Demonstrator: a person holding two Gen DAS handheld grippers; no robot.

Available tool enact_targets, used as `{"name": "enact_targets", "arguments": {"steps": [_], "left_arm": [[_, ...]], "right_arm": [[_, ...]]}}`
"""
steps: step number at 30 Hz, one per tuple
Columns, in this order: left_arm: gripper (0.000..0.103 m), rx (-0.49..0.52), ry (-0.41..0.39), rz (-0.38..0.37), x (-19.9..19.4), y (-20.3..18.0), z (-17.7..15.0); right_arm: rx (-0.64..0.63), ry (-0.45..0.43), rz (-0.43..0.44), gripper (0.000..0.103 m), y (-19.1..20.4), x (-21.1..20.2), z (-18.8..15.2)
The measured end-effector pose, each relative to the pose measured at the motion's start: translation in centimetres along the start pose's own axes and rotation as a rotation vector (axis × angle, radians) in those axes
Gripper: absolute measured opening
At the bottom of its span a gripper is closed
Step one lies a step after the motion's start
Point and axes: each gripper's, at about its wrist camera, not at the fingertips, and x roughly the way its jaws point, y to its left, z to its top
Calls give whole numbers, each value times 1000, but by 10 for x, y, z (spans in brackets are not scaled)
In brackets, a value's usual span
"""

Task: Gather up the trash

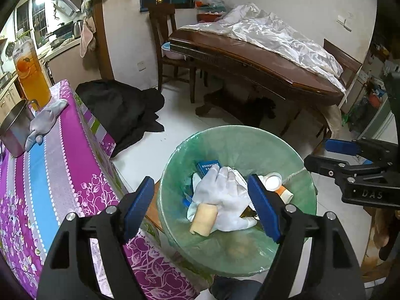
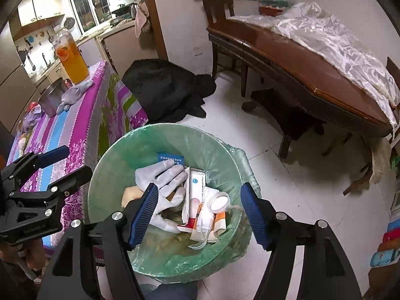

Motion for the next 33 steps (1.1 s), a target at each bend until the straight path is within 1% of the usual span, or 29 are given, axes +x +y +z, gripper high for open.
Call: {"name": "enact_targets", "arguments": {"steps": [1,2,3,5,6,7,8,11,15,19,23,25,29,33], "left_arm": [[75,-2,-6,-1,-3,1,-2],[79,-5,-18,-3,-7,2,-4],[83,-5,-30,-7,-12,5,-7],[88,-4,-62,-8,-22,6,-12],[93,-3,-81,-5,-28,7,-15],[96,-4,-102,-3,-35,9,-19],[97,-7,-120,1,-40,10,-23],[97,-8,-159,2,-55,13,-32],[97,-16,-212,2,-75,18,-46],[97,7,-287,7,-95,19,-58],[97,20,-382,26,-116,20,-77],[97,27,-410,33,-124,19,-88],[97,29,-436,-10,-138,18,-109],[97,49,-471,-41,-153,10,-130]], "right_arm": [[-6,-22,-13,76,2,-5,-2],[-16,-55,-33,81,5,-12,-6],[-25,-98,-60,83,9,-21,-12],[-46,-181,-107,89,18,-38,-24],[-51,-226,-132,93,24,-48,-32],[-53,-258,-150,97,29,-55,-38],[-53,-311,-169,98,35,-66,-47],[-48,-404,-205,98,48,-86,-68],[-28,-484,-220,98,64,-104,-90],[-3,-541,-231,98,72,-120,-111],[14,-598,-268,98,81,-135,-143],[24,-619,-277,98,86,-143,-159],[62,-658,-282,98,94,-158,-197],[92,-705,-325,98,102,-175,-228]]}}
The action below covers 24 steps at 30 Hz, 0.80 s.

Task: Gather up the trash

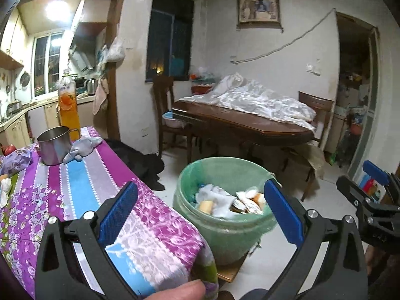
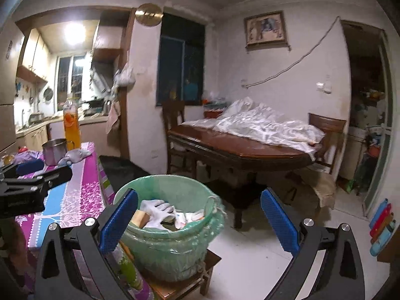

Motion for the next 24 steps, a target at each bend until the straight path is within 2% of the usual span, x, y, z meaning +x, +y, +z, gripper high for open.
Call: {"name": "enact_targets", "arguments": {"steps": [8,15,24], "left_arm": [[97,-3,-76,-13,-38,-12,-23],[97,23,-83,-29,-60,-19,-41],[97,37,-120,-37,-84,-27,-49]], "right_arm": [[28,-39,-21,98,-2,-58,-28],[35,-92,-38,98,-2,-98,-45],[51,-133,-77,98,-10,-137,-59]]}}
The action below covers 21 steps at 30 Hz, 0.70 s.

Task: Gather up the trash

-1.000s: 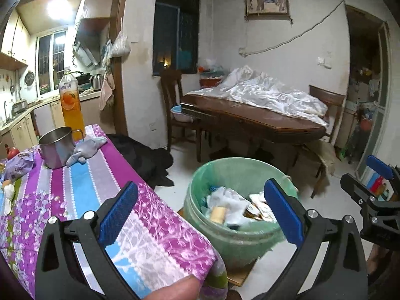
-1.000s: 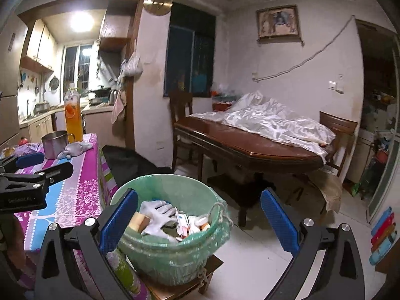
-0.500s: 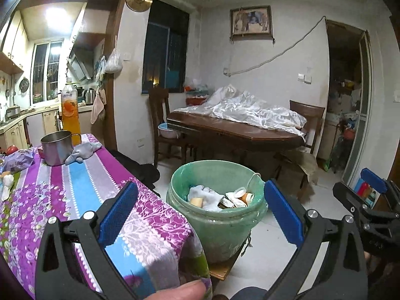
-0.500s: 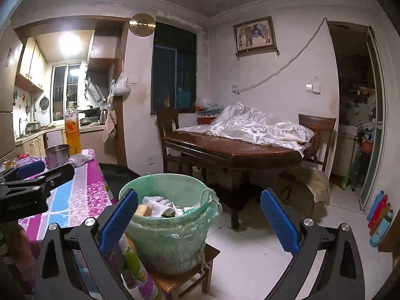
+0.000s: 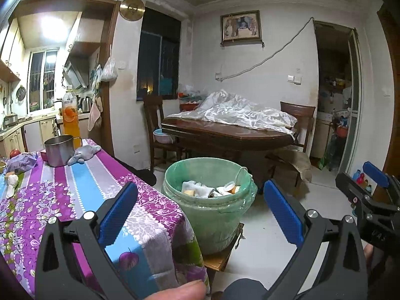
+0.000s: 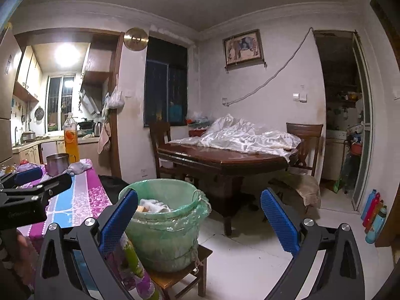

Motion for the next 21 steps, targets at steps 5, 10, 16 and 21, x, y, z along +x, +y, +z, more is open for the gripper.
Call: {"name": "enact_targets", "arguments": {"steps": [5,10,16,21], "left_arm": [[97,14,-9,7,-7,-6,-1],[97,16,-2,14,-9,-8,-2],[97,18,4,13,-10,-8,-2],[97,25,6,23,-12,-8,-5]], "right_arm": [[-1,-17,-2,98,-3,-16,1],[-5,-12,1,98,-3,-26,-1],[-13,-15,11,98,1,-37,0],[-18,-13,11,98,4,-34,2]]}}
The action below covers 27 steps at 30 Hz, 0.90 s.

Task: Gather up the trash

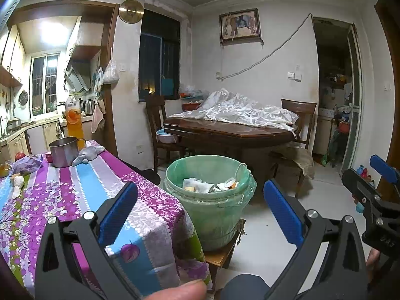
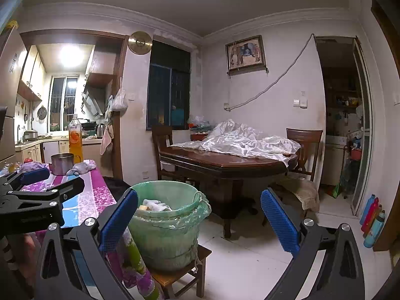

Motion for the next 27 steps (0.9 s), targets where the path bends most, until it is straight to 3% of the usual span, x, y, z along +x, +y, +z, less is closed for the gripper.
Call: {"name": "enact_targets", "arguments": {"steps": [27], "left_arm": [[97,13,18,9,3,-4,-2]], "right_arm": [[5,12,17,98,0,13,4]]}}
